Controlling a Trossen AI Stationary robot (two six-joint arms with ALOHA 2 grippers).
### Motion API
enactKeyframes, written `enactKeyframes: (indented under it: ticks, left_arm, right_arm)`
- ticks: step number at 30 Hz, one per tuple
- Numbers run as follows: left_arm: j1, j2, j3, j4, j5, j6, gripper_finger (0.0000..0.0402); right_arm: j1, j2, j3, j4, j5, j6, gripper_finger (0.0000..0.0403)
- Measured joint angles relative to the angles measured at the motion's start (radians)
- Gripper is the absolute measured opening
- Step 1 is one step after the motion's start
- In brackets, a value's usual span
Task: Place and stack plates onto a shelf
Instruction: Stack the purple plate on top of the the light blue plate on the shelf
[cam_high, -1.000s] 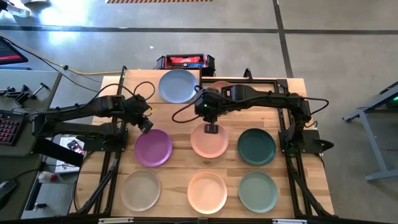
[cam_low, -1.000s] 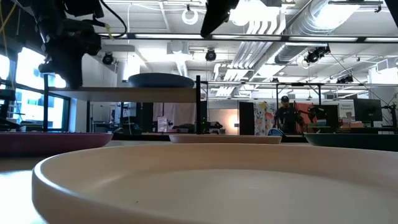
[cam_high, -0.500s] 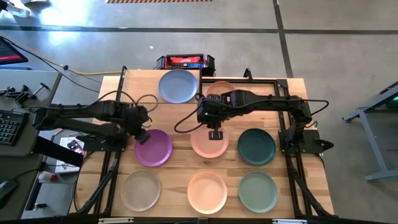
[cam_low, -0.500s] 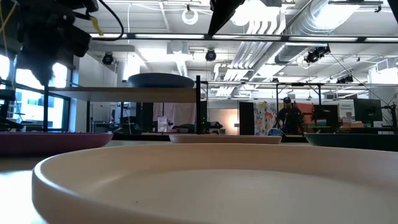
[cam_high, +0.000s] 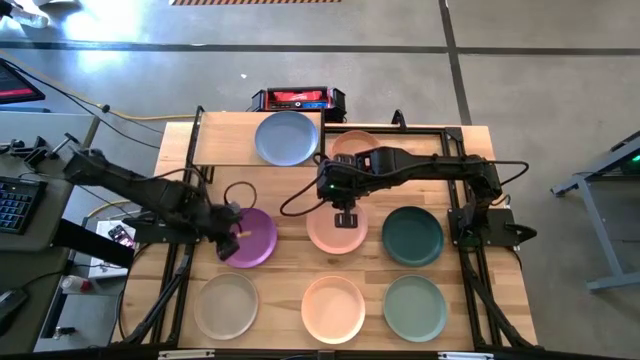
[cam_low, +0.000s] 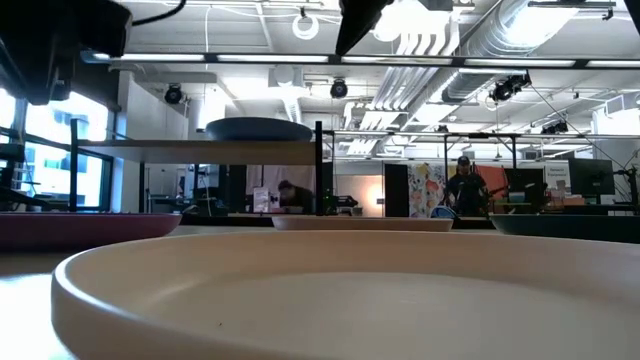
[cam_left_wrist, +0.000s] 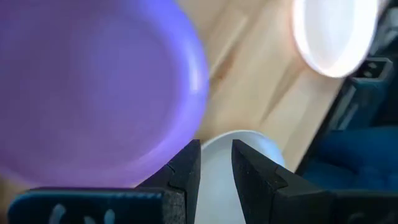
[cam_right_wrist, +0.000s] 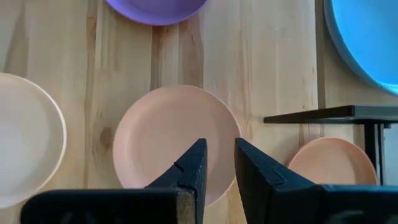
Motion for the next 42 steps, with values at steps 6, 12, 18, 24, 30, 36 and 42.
enactKeyframes:
  ticks: [6,12,18,24,30,36,42]
  left_arm:
    - [-0.082,0.104,0.000,0.070,-0.026,0.026,0.0078]
    - [-0.091,0.218,0.000,0.093,0.050,0.027,0.0079]
    - [-0.091,0.299,0.000,0.236,0.083,0.058,0.0094]
    - [-0.091,0.367,0.000,0.259,0.037,0.062,0.0116]
    - [-0.091,0.432,0.000,0.261,-0.019,0.062,0.0119]
    - [-0.091,0.508,0.000,0.267,-0.026,0.073,0.0119]
    - [-0.091,0.579,0.000,0.266,-0.031,0.082,0.0119]
  right_arm:
    - [0.001,0.000,0.000,-0.002,-0.001,0.092,0.0060]
    - [0.021,0.000,0.000,-0.001,0.009,0.118,0.0060]
    - [0.052,0.000,0.000,0.009,0.012,0.163,0.0060]
    - [0.088,0.000,0.000,0.012,0.052,0.234,0.0060]
    - [0.111,0.001,0.000,0.013,0.059,0.249,0.0060]
    - [0.116,0.001,0.000,0.013,0.061,0.270,0.0060]
    - [0.115,0.001,0.000,0.016,0.063,0.270,0.0060]
